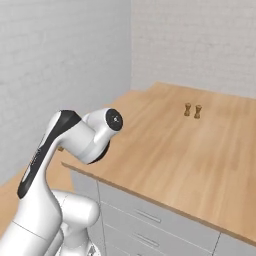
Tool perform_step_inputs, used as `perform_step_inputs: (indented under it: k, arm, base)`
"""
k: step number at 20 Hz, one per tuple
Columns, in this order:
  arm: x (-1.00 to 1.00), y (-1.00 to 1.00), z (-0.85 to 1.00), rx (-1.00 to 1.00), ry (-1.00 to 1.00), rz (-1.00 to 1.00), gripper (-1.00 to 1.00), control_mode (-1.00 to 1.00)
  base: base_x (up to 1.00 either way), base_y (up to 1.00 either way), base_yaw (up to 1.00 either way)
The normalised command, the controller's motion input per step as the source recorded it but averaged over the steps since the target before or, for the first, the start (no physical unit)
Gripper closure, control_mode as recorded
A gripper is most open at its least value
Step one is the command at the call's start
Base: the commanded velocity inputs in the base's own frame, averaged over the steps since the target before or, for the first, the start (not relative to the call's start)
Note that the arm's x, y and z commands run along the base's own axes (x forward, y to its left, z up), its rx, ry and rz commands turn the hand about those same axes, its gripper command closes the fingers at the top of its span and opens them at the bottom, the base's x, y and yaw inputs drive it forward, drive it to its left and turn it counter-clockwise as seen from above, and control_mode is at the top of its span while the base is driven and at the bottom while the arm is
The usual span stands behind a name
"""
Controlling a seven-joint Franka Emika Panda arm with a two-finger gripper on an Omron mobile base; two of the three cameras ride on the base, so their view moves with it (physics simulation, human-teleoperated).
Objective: Start the toaster. Once the lever pops up, take the bread to the plate on the dining counter.
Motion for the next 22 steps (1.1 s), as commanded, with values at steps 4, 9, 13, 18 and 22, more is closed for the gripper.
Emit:
perform_step_inputs:
  k: [4,9,13,18,22]
  arm:
    - [0.0,0.0,0.0,0.0,0.0,0.0,1.0,1.0]
    - [0.0,0.0,0.0,0.0,0.0,0.0,1.0,1.0]
    - [0.0,0.0,0.0,0.0,0.0,0.0,1.0,1.0]
    - [0.0,0.0,0.0,0.0,0.0,0.0,1.0,1.0]
    - [0.0,0.0,0.0,0.0,0.0,0.0,1.0,1.0]
  base:
    - [-0.26,-0.91,0.17]
    - [-0.2,-0.87,0.08]
    - [-0.13,-0.59,-0.02]
    - [-0.21,-0.54,-0.15]
    - [-0.18,-0.63,-0.17]
